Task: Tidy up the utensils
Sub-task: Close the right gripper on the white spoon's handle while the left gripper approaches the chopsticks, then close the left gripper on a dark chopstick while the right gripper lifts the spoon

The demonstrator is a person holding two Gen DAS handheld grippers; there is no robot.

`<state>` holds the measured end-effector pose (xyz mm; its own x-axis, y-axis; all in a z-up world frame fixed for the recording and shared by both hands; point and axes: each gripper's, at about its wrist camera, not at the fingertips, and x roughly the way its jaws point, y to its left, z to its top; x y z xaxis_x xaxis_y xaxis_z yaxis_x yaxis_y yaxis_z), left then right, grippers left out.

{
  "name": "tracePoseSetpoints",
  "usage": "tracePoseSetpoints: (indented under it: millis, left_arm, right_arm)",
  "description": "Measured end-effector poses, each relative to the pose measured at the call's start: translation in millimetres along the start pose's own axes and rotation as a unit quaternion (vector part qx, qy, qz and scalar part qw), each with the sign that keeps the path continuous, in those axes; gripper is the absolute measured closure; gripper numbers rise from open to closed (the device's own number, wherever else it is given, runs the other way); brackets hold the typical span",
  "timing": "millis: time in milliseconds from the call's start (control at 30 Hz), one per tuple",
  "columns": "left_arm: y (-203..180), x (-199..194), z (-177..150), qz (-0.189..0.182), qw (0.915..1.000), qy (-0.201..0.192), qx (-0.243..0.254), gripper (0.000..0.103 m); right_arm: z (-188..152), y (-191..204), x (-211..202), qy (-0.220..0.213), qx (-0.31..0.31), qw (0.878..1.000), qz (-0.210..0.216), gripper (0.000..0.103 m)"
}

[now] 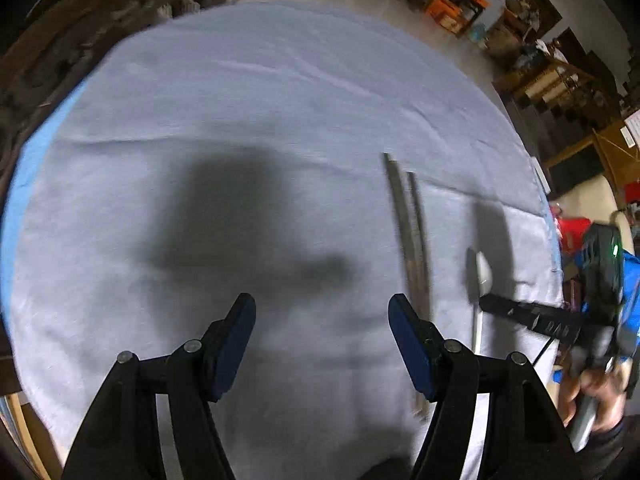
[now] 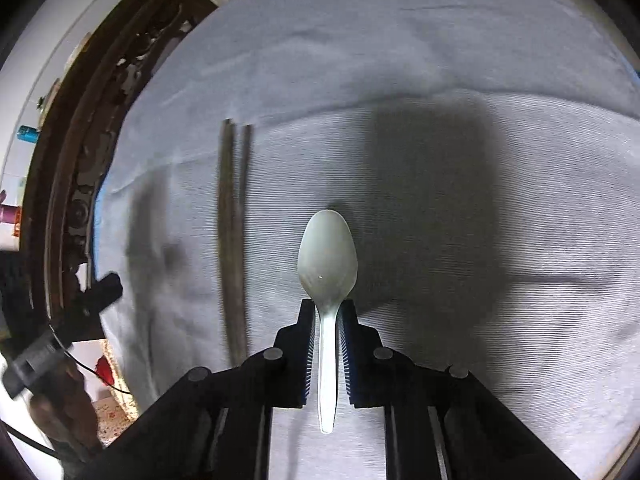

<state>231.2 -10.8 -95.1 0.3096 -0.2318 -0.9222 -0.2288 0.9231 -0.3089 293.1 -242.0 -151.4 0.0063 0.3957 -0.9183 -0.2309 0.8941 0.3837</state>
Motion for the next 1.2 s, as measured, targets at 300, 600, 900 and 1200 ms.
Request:
tracePoseSetpoints:
  millis: [300, 600, 900, 1200]
  left_arm:
    - [-50, 48, 36, 0.023, 0.9974, 0.069, 0.005, 0.046]
    - [-68, 75, 38, 0.088, 0.99, 0.108, 0.02, 0.055]
    - [-77, 90, 58, 0.092, 0.9767, 0.183, 0.063, 0.092]
    - [-100, 109, 66, 0.126, 0.9658, 0.206, 0.096, 0.091]
  right_arm:
    - [-2, -19, 2, 0.001, 0.001, 1.0, 0.023, 0.09]
    - [1, -24, -2, 0.007, -0.005, 0.999, 0.033, 0.089]
    - [10, -15, -2, 0.046, -0.038, 0.998, -0.004, 0.089]
    - [29, 16, 11, 0.109, -0.082, 0.987, -0.084, 0.088]
